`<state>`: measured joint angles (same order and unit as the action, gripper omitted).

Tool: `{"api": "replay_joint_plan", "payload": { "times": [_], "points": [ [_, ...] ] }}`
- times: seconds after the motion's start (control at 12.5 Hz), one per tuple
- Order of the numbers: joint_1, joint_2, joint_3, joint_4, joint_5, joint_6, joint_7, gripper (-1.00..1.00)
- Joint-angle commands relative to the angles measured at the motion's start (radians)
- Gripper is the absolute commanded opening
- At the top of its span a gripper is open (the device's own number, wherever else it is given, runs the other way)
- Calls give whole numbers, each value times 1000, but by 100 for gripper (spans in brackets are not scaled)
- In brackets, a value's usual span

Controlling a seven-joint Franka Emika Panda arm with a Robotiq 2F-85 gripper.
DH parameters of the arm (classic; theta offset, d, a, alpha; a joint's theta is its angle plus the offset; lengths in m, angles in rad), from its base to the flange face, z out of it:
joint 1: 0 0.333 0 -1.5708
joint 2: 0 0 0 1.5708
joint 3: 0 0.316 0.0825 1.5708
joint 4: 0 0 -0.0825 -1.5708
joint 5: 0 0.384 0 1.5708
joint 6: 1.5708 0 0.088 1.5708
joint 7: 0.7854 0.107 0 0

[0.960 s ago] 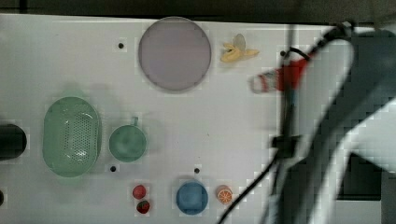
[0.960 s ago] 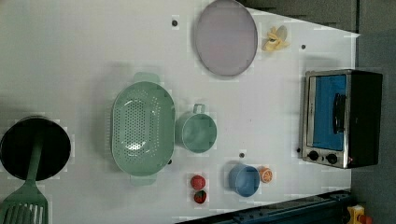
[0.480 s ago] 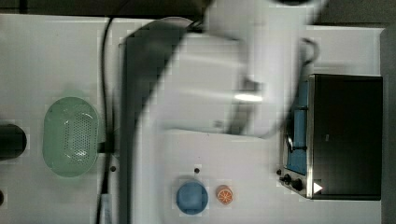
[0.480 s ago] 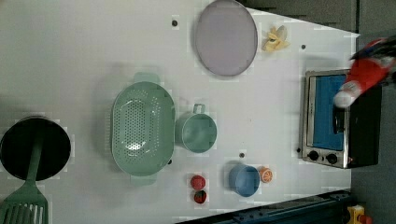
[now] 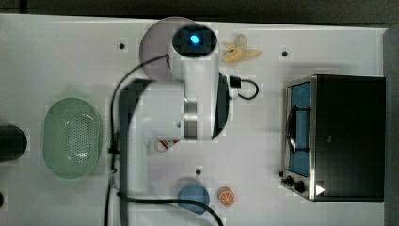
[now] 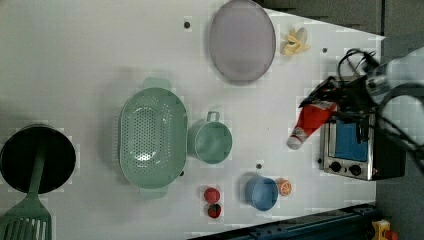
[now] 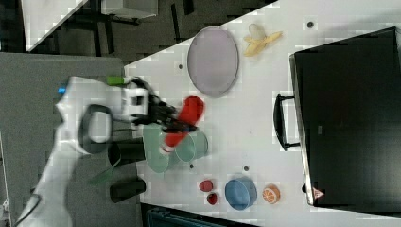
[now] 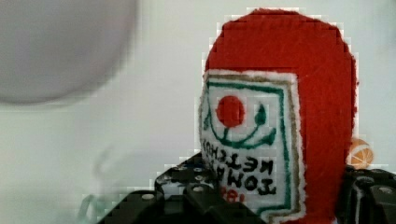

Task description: Pick Ketchup from oven and place it on table.

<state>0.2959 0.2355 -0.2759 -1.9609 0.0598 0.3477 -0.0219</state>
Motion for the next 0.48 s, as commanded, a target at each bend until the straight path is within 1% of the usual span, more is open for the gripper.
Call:
{"api": "replay_joint_plan", "payload": {
  "times": [0.08,0.24,0.4,0.48],
  "points": [
    [-44,3,-25,-122,3,197,28,27],
    [-43,36,-15,-204,3,348,31,27],
    [-43,83,-5,-244,4,438,35,26],
    [-43,107,-2,-248,5,452,35,35]
  ]
}}
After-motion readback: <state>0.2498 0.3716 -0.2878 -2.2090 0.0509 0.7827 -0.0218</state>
